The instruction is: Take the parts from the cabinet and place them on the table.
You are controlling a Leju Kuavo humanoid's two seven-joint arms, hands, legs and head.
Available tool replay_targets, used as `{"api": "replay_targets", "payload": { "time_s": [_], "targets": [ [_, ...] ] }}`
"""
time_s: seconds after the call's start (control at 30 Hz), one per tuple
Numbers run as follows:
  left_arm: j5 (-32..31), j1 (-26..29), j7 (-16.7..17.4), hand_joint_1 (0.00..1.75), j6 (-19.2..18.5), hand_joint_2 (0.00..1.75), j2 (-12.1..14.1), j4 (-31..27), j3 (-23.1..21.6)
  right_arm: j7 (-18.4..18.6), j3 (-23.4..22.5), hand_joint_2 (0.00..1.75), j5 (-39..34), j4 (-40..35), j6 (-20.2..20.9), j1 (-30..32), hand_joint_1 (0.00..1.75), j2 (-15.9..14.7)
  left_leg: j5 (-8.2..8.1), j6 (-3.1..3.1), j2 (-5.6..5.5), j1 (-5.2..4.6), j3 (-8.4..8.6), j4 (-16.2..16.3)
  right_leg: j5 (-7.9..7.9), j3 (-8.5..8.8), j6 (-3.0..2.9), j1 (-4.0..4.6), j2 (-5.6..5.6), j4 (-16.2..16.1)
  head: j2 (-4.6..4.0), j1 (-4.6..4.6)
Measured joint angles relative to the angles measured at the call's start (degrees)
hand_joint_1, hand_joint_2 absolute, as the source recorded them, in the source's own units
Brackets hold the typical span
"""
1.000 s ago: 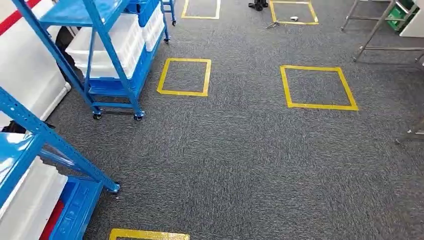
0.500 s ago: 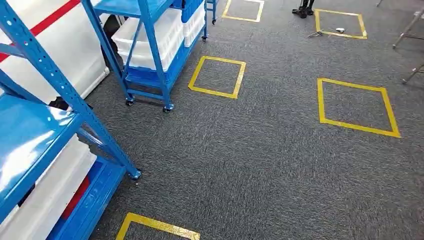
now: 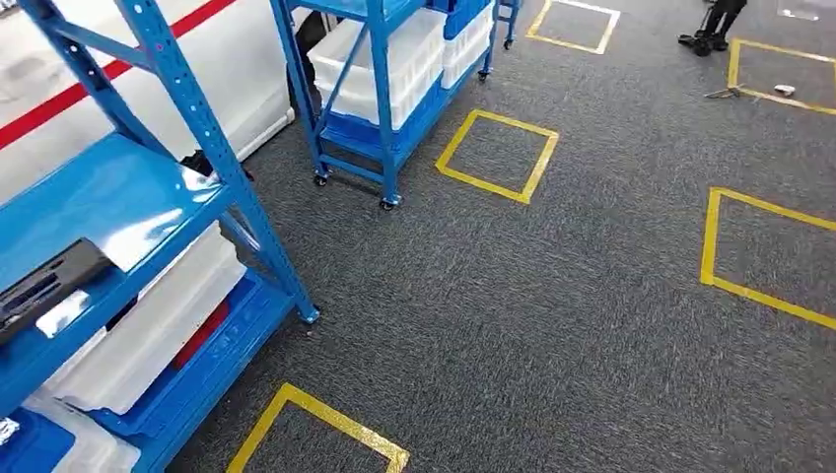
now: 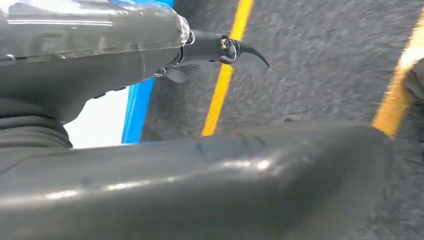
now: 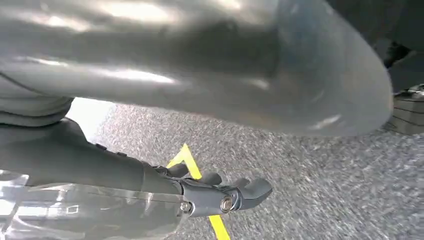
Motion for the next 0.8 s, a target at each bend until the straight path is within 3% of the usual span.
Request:
{"api": "replay_targets", "payload": {
  "time_s": [0.1,0.13,0.17,0.2,0.23,0.27,0.3,0.33,0.37,0.4,0.43,0.47,0.5,0.6,0.63,0.67,0.7,0.73,0.8],
  "targets": [
    [0.04,0.94,1.49,0.00,0.86,0.00,1.01,0.63,1.10,0.00,-1.07,0.00,-0.94,0.00,-0.61,-0.32,0.00,-0.31,0.18,0.76,-1.99,-0.13,-0.48,-0.07,-0.02,0.43,0.62,-0.08,-1.80,-0.38,0.00,0.00],
    [0.04,1.30,1.93,0.00,1.03,0.00,1.38,0.83,1.42,0.00,-1.32,0.00,-1.05,-0.04,-0.90,-0.38,0.00,-0.53,0.74,1.31,-2.69,0.64,0.31,-0.83,-0.41,0.54,1.08,0.06,-1.63,-0.20,0.00,-0.02],
    [0.04,1.49,2.03,0.00,1.18,0.00,1.51,0.89,1.71,0.00,-1.62,0.00,-1.24,-0.04,-0.94,-0.30,0.00,-0.83,1.00,1.54,-3.10,0.63,0.21,-1.09,-1.53,0.26,1.49,-0.29,1.73,1.07,0.00,0.02],
    [-0.04,1.44,2.25,0.00,1.18,0.00,1.68,1.01,2.06,0.00,-1.88,0.00,-1.38,-0.04,-0.94,-0.13,0.00,-0.98,1.20,1.85,-3.65,0.67,-0.02,-1.08,-3.95,-1.33,1.54,-0.47,4.16,4.43,0.00,0.00],
    [0.02,1.37,2.34,0.00,1.21,0.00,1.86,1.07,2.47,0.00,-2.17,0.00,-1.42,-0.04,-0.94,-0.01,0.00,-1.05,1.29,1.96,-4.39,0.66,-0.18,-1.08,-6.45,-3.53,1.70,-0.65,5.22,9.21,0.00,0.00],
    [0.02,1.38,2.43,0.00,1.23,0.00,1.86,1.09,2.58,0.00,-2.41,0.00,-1.42,-0.04,-0.94,0.12,0.00,-1.22,1.32,2.01,-5.06,0.64,-0.30,-1.05,-8.22,-5.67,1.83,-0.72,5.60,13.66,0.00,0.00],
    [0.07,1.49,2.56,0.00,1.40,0.00,1.88,1.18,2.62,0.02,-2.54,0.00,-1.48,-0.04,-0.98,0.24,0.00,-1.27,1.34,1.97,-5.84,0.64,-0.37,-0.99,-8.89,-7.23,1.99,-0.80,5.69,16.79,0.00,0.00],
    [0.07,1.71,2.73,0.00,1.67,0.00,1.90,1.25,2.71,0.02,-2.63,0.00,-1.55,-0.04,-1.07,0.31,0.00,-1.38,1.38,1.92,-6.68,0.65,-0.33,-0.95,-8.12,-7.64,2.12,-0.95,5.70,17.38,0.00,0.00],
    [-0.02,1.82,2.80,0.00,1.99,0.00,1.90,1.29,2.93,0.07,-2.71,0.00,-1.55,-0.04,-1.09,0.35,0.00,-1.49,1.37,1.89,-7.49,0.69,-0.29,-0.87,-6.20,-6.89,2.18,-1.11,5.73,15.43,0.00,0.00],
    [-0.05,1.91,2.84,0.00,2.21,0.00,1.90,1.29,3.15,0.18,-2.87,0.00,-1.55,-0.04,-1.14,0.35,0.00,-1.68,1.34,1.67,-8.35,0.77,-0.26,-0.72,-3.39,-5.13,2.22,-1.29,6.01,11.28,0.00,0.00],
    [-0.02,1.91,2.86,0.00,2.32,0.00,1.90,1.29,3.43,0.17,-3.06,0.00,-1.55,-0.04,-1.18,0.34,0.00,-1.86,1.27,1.41,-9.30,0.88,-0.25,-0.48,-0.36,-2.73,2.19,-1.53,7.09,5.71,0.00,0.00],
    [0.00,1.91,2.93,0.00,2.34,0.00,1.94,1.33,3.78,0.17,-3.22,0.00,-1.55,-0.04,-1.18,0.47,0.00,-2.01,1.17,1.09,-9.92,0.93,-0.53,-0.26,0.96,-1.19,2.16,-1.85,10.07,1.75,0.00,0.00],
    [0.00,1.75,3.00,0.00,2.32,0.00,2.12,1.42,3.92,0.22,-3.33,0.00,-1.55,-0.04,-1.05,0.49,0.00,-2.12,0.94,0.57,-10.52,0.58,-0.99,0.49,0.34,-1.03,2.19,-1.83,11.41,0.64,0.00,-0.02],
    [0.00,2.21,2.82,0.00,1.97,0.00,2.23,1.49,3.96,0.31,-3.59,0.00,-1.55,-0.04,-0.87,0.21,0.00,-2.27,1.61,-0.69,-12.43,1.04,-1.45,-0.27,0.48,-1.05,1.30,-1.25,9.42,0.95,0.00,0.00],
    [0.00,2.46,2.62,0.00,1.73,0.00,2.23,1.49,3.94,0.33,-3.61,0.00,-1.57,-0.04,-0.83,0.20,0.00,-2.32,1.68,-1.10,-13.15,1.04,-1.68,-0.24,0.85,-0.96,0.74,-1.84,8.63,0.32,0.00,0.00],
    [0.02,2.69,2.43,0.00,1.58,0.00,2.23,1.51,3.94,0.35,-3.65,0.00,-1.57,-0.04,-0.83,0.20,0.00,-2.36,0.85,-1.11,-10.32,1.03,-1.99,0.81,1.08,-0.84,0.35,-1.78,7.67,0.00,0.00,0.00],
    [-0.18,2.64,2.23,0.00,1.36,0.00,2.25,1.51,3.91,0.33,-3.74,0.00,-1.62,-0.04,-0.85,0.25,0.00,-2.38,-1.00,-1.17,-7.62,0.86,-3.26,3.30,1.08,-0.88,-0.07,-1.64,7.06,-0.08,0.00,0.00],
    [-0.24,2.35,2.17,0.00,1.31,0.00,2.27,1.51,3.91,0.35,-3.85,0.00,-1.77,-0.04,-0.83,0.43,0.00,-2.38,-3.49,-1.35,-6.37,0.89,-5.30,7.70,1.03,-0.94,-0.28,-1.42,6.12,-0.08,0.00,-0.02],
    [-0.24,2.04,1.95,0.00,1.18,0.00,2.18,1.51,3.89,0.35,-4.09,0.00,-2.03,-0.04,-0.83,0.62,0.00,-2.38,-7.02,-1.54,-5.65,0.94,-8.99,16.00,0.90,-1.05,-0.48,-1.11,4.26,-0.04,0.00,0.00]
  ]
}}
